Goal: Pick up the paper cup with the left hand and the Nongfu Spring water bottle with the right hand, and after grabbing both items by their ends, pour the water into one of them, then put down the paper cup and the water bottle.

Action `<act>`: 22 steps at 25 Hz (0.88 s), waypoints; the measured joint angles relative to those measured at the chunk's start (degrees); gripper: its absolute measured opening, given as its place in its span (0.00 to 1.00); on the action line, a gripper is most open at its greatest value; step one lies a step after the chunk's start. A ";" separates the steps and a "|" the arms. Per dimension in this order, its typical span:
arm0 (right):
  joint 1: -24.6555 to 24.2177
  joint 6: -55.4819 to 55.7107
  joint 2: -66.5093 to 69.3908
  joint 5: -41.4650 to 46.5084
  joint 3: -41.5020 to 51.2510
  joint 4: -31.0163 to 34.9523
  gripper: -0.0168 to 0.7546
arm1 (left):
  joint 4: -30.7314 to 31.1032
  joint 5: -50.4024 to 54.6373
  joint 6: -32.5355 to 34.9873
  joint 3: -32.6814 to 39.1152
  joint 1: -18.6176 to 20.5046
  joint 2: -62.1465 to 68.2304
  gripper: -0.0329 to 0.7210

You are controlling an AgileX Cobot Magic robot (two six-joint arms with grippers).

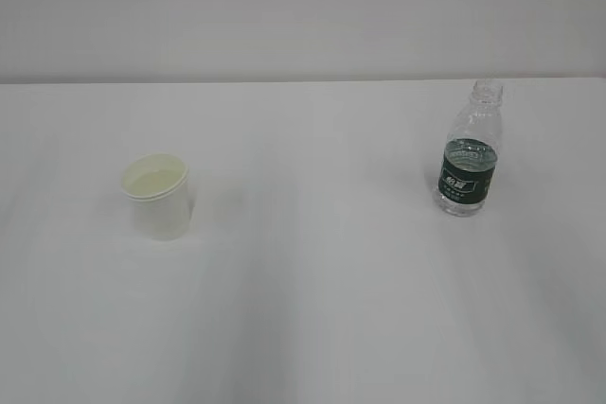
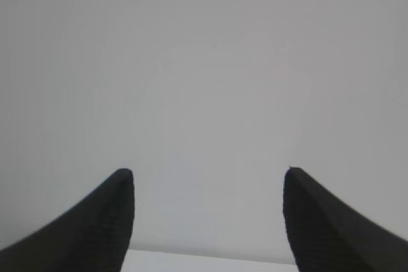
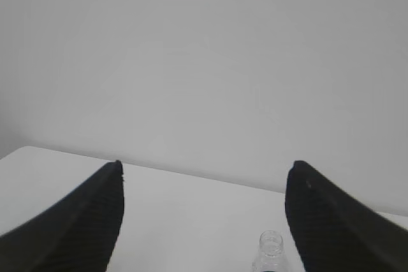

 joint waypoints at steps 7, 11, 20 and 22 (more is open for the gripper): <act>0.00 0.00 0.00 6.24 -5.63 -0.10 0.79 | 2.12 11.64 0.00 -0.38 0.00 -3.65 0.74; 0.00 0.00 -0.13 10.14 -8.34 -0.81 0.79 | 0.44 14.60 4.16 -0.38 0.00 -4.17 0.70; 0.00 0.00 -0.13 14.08 -12.07 -2.01 0.79 | -20.12 22.57 26.51 -1.86 0.00 -4.58 0.69; 0.00 0.00 -0.13 15.02 -12.79 -2.01 0.79 | -22.43 24.36 29.16 -3.53 0.00 -4.99 0.69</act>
